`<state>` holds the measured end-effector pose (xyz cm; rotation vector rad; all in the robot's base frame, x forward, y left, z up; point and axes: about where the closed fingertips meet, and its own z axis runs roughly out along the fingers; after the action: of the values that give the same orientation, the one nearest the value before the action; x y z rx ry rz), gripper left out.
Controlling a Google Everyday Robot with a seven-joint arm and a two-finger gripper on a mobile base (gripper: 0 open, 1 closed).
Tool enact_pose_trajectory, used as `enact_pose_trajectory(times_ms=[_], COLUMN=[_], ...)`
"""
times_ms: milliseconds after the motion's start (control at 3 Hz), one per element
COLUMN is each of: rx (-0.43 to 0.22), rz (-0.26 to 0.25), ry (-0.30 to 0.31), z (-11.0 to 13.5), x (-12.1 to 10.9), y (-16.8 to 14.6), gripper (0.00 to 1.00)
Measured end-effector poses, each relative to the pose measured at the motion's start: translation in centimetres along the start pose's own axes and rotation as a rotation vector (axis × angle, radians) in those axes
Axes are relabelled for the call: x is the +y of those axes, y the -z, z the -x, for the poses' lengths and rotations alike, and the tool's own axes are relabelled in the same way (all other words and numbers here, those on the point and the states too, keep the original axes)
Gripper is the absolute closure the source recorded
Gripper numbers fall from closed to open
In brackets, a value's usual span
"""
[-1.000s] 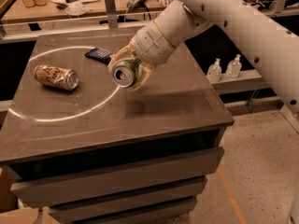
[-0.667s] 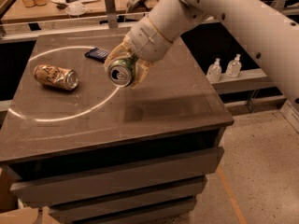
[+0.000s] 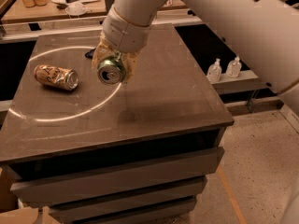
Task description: Knock green can over
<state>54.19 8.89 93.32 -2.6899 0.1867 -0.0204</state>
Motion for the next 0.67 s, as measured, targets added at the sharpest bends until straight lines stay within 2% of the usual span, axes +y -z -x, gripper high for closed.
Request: enact_pose_trajectory(times_ms=[333, 667], rx=[0.023, 0.009], rz=[0.097, 0.166], ry=[0.037, 0.049], z=[-1.6, -2.7], x=[-0.2, 0.4], y=[-1.7, -3.5], gripper=[1.00, 1.00])
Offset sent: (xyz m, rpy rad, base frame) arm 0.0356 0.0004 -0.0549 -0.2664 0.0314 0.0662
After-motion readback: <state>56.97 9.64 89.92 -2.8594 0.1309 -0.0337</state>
